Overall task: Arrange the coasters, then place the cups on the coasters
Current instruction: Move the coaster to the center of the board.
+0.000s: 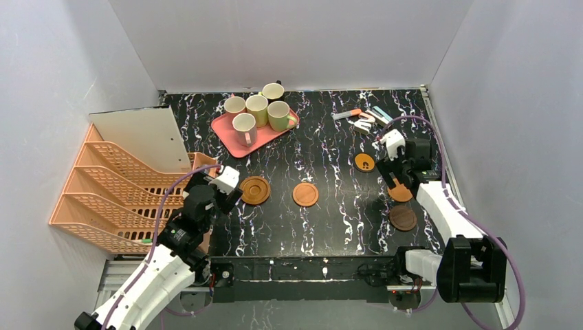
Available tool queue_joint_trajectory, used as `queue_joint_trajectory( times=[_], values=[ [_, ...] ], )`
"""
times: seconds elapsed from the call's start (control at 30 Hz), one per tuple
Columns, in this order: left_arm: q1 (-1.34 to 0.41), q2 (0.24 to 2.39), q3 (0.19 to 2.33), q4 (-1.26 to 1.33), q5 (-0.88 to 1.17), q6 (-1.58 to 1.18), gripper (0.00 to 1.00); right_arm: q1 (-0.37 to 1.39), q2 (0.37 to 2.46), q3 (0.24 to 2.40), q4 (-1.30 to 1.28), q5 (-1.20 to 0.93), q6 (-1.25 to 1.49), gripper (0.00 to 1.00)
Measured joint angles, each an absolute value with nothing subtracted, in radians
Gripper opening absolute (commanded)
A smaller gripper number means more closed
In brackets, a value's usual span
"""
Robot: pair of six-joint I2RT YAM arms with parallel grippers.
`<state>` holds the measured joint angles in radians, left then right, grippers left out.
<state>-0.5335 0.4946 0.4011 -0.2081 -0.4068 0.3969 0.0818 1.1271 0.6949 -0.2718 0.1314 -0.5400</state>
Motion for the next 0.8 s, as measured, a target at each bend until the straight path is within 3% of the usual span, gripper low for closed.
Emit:
queue_joint_trajectory(
  times=[0.47,0.8],
  values=[
    [-0.532,0.479,0.4,-0.206,-0.417,0.388,0.98,-0.091,1.342,0.63,-0.105,0.068,-0.592,0.99],
    [-0.531,0.479,0.399,-0.202,-0.423,0.384,0.98,-0.075,1.288,0.612,-0.167,-0.141,-0.682,0.99]
  ],
)
